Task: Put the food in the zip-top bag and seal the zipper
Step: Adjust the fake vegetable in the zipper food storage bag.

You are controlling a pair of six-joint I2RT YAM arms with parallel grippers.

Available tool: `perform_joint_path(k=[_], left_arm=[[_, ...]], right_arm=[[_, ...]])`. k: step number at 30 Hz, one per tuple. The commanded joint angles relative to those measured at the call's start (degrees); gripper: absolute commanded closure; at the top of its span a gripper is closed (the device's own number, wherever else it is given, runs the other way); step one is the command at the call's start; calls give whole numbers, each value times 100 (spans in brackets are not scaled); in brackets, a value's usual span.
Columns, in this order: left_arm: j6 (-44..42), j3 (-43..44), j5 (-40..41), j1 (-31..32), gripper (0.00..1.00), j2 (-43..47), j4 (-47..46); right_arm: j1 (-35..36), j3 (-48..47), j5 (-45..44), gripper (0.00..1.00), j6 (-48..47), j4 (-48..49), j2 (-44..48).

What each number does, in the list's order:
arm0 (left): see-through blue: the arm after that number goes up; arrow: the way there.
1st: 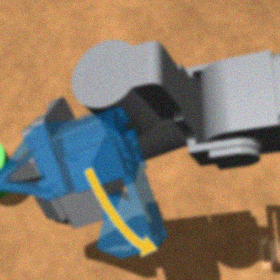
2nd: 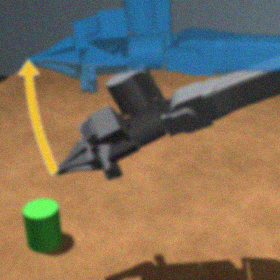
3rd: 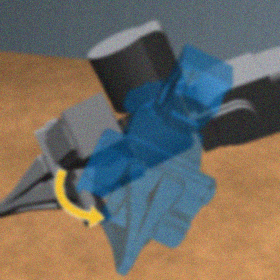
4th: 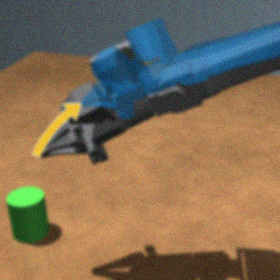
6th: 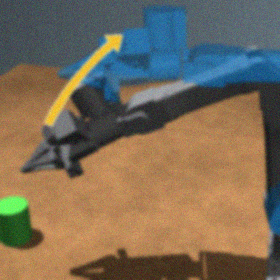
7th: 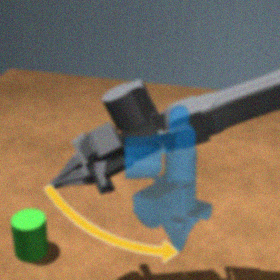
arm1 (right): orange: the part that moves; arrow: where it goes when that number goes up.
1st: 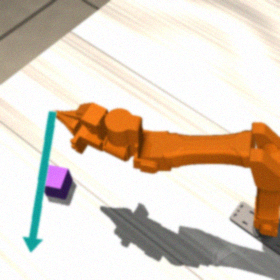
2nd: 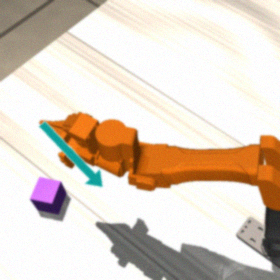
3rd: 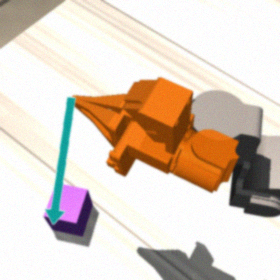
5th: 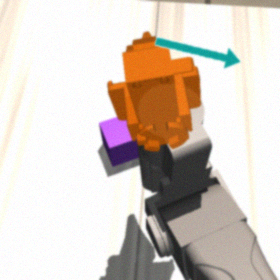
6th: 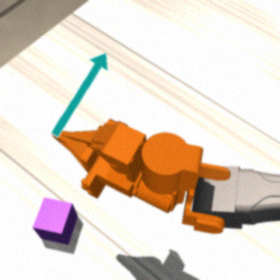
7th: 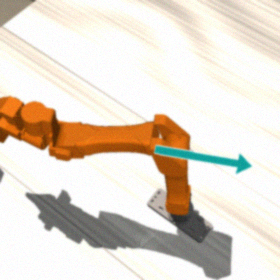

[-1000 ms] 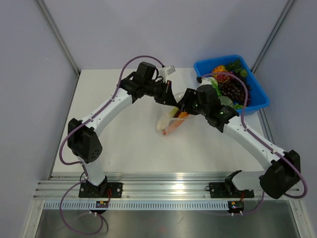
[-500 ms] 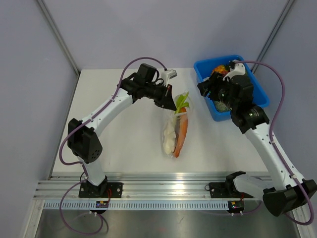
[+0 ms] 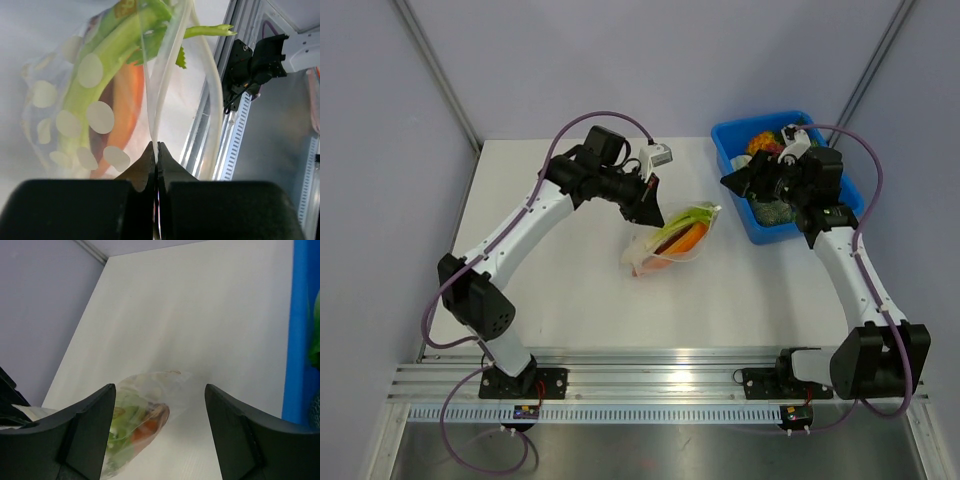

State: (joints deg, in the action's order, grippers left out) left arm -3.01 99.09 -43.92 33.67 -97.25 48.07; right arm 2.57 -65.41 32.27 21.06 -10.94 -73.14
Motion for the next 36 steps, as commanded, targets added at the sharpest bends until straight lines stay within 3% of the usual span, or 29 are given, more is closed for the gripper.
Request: perform_joint_path(k=[1, 4, 9, 14, 19, 29, 36], left_arm=[[-717, 444, -319, -27, 100, 523, 201], [-1069, 602, -398, -97, 100, 558, 395], [-1641, 726, -705, -264, 100, 725, 861], [-2353, 998, -933, -431, 100, 734, 1529], [-2793, 1104, -1408, -783, 100, 717, 1977], [-3347, 1683, -1725, -888, 100, 313, 2733], [-3408, 2009, -1927, -889, 100, 57, 2988]], right_arm=[[-46, 457, 1244, 20, -416, 1563, 212], [-46, 1256, 1640, 21, -821, 2910, 555], [-55, 2040, 1870, 20, -2043, 3362, 1029], [-46, 1875, 2660, 25, -2563, 3151, 1048], [-46, 1400, 3696, 32, -3221, 2124, 925], [24, 855, 3962, 29, -3336, 2044, 758], [332, 143, 4199, 30, -4311, 612, 504]])
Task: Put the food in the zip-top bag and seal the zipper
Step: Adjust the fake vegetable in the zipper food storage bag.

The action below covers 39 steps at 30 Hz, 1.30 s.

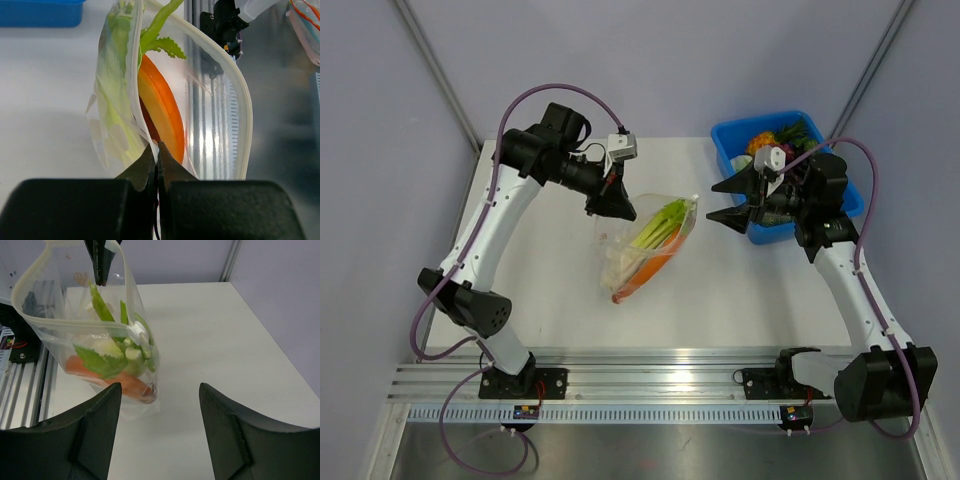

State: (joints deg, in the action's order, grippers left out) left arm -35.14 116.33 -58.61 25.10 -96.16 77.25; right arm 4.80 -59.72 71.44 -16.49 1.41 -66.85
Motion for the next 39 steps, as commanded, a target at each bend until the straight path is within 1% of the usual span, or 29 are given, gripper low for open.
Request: perform_joint_path(k=[1, 7, 9, 12, 20, 23, 24, 26, 27, 29, 30, 31, 32, 34, 35, 37, 38, 39], left_arm=[[-195, 276, -467, -23, 100, -52, 71], [-187, 267, -529, -32, 100, -61, 79], [-178, 267, -520, -32, 100, -78, 71], [-160, 267, -529, -32, 100, -87, 62], [-134, 258, -494, -32, 100, -175, 71], [-116, 258, -467, -32, 100, -193, 53], [-99, 258, -458, -32, 100, -201, 53], [-81, 258, -458, -32, 100, -201, 35], [-73, 250, -450, -32, 100, -201, 35], [-64, 232, -423, -32, 100, -210, 18], [-29, 223, -397, -32, 100, -210, -8], [15, 197, -379, -32, 100, -210, -35], [163, 171, -275, -32, 90, -193, -174], [453, -5, -125, -49, 56, -123, -455], [681, -58, -20, -67, 27, -88, -692], [893, -120, 86, -93, 18, 26, -904], [1164, -146, 261, -102, 10, 79, -1175], [1393, -181, 436, -93, 8, 123, -1378]], right_arm=[[118, -504, 326, 30, -540, -624, -161], [311, -865, 669, 31, -513, -703, -425], [364, -997, 862, 31, -661, -1001, -557], [495, -1234, 898, 32, -1039, -1545, -689], [610, -1243, 1047, 38, -926, -1398, -689], [610, -1243, 1048, 48, -874, -1319, -654], [610, -1226, 987, 54, -778, -1258, -654], [619, -1200, 925, 62, -611, -1118, -663], [619, -1165, 924, 71, -601, -1108, -663], [619, -1156, 907, 81, -540, -1073, -663], [619, -1138, 881, 88, -531, -1073, -663], [619, -1129, 854, 100, -522, -1064, -645], [619, -1120, 741, 100, -478, -1055, -619], [619, -1033, 504, 100, -338, -968, -540], [619, -989, 50, 100, -33, -819, -514], [619, -883, -436, 100, 294, -713, -470], [619, -848, -725, 100, 539, -677, -469], [619, -804, -824, 100, 663, -677, -478]])
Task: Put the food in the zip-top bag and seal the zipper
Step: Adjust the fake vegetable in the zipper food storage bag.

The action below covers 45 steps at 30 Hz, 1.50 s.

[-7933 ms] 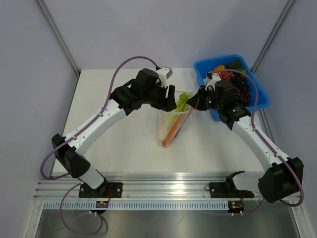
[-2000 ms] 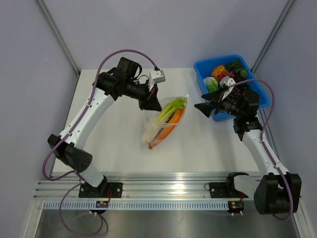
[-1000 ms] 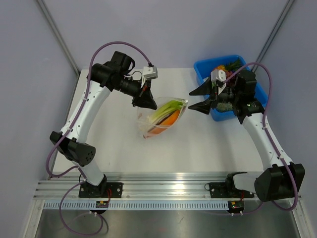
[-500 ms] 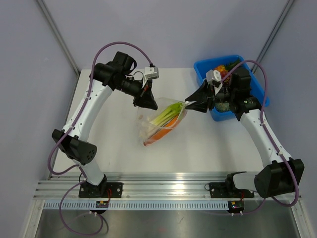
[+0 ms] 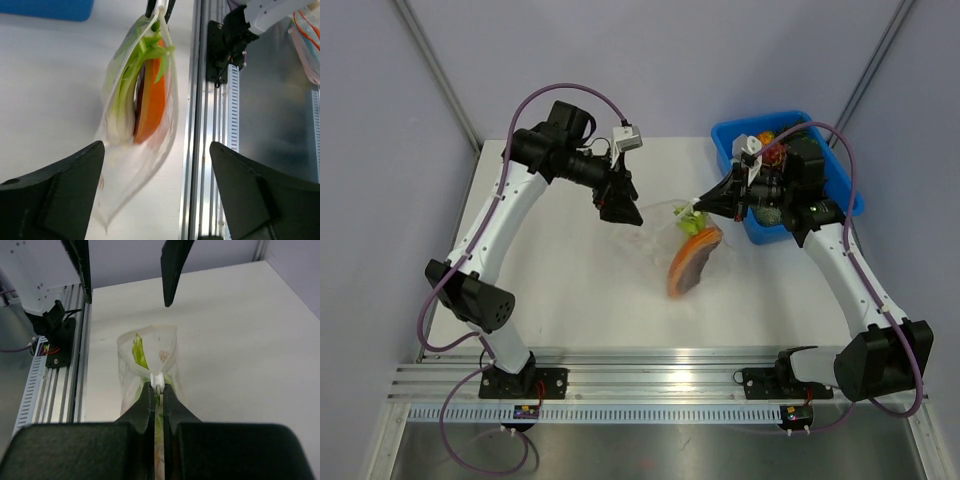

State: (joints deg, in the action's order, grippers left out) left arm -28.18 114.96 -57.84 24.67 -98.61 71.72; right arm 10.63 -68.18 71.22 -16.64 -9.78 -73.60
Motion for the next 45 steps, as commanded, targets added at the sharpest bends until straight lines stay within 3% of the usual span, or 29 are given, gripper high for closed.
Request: perform_joint_path(k=[1, 4, 7, 10, 13, 16, 20, 23, 30, 34, 40, 45], left_arm=[[926, -61, 553, -50, 8, 464, -1018], [1691, -157, 950, 55, 16, 579, -1686], [2816, -857, 1344, 423, 33, 737, -3107], [3834, -1298, 2178, 802, 39, 790, -4188], [4564, -1607, 2304, 847, 41, 782, -4875], [5057, -1932, 2566, 882, 42, 826, -5342], [5428, -2082, 2691, 900, 58, 676, -5423], [5665, -2398, 2673, 900, 61, 729, -5739], [5807, -2697, 2462, 908, 62, 799, -5889], [5938, -3101, 2462, 900, 51, 1080, -6125], [6237, -3673, 2734, 908, 53, 1511, -6504], [6483, -3848, 2480, 908, 55, 1581, -6679]], right_arm=[[44, 59, -855, 100, 811, 451, 162], [158, 243, -1083, 100, 1189, 722, 127], [263, 551, -1154, 100, 1207, 1125, 171], [299, 745, -1216, 100, 1225, 1251, 250], [308, 780, -1198, 100, 1173, 1146, 294], [316, 798, -1172, 100, 1155, 1110, 320], [325, 824, -1137, 100, 1172, 1119, 329], [334, 859, -1137, 100, 1164, 1101, 347], [334, 851, -1119, 100, 1163, 1084, 338], [325, 850, -1145, 100, 1111, 1022, 364], [325, 850, -1137, 100, 1067, 1013, 382], [334, 851, -1146, 100, 1093, 1004, 373]])
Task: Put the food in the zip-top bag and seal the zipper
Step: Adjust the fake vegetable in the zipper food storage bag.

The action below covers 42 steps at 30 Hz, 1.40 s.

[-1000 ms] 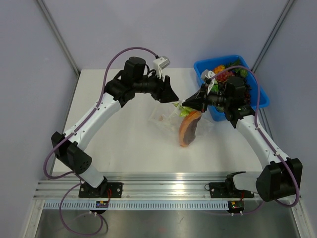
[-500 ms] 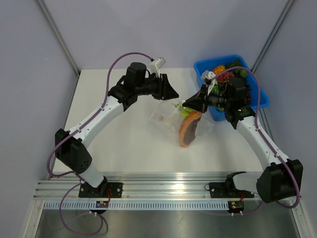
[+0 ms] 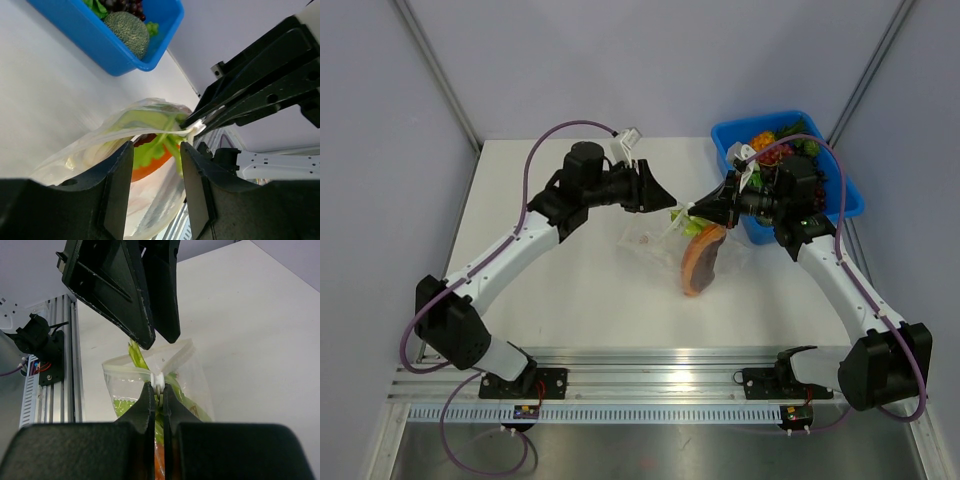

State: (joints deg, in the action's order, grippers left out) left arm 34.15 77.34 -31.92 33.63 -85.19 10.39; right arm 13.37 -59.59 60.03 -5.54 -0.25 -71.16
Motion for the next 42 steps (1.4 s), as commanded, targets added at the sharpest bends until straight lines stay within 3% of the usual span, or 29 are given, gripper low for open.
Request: perform_joint_path(k=[1, 8, 15, 19, 22, 33, 42], left_arm=[[372, -114, -165, 12, 55, 239, -669], [549, -228, -24, 12, 57, 459, -837], [487, -131, 300, 82, 63, 784, -214], [505, -70, 275, 118, 59, 785, 94], [505, 53, 257, 223, 50, 644, 314], [689, -17, 397, 373, 61, 266, -2], [795, -70, 626, 364, 64, 266, -169]], right_arm=[[61, -8, 0, 100, 18, 60, 120], [61, 18, 0, 100, 18, 52, 128], [61, 0, -9, 100, 27, 60, 111], [61, -8, 0, 100, 35, 60, 84], [61, -26, 0, 100, 53, 52, 58], [70, 9, -9, 100, 45, 52, 110], [61, 0, 17, 100, 9, -133, 102]])
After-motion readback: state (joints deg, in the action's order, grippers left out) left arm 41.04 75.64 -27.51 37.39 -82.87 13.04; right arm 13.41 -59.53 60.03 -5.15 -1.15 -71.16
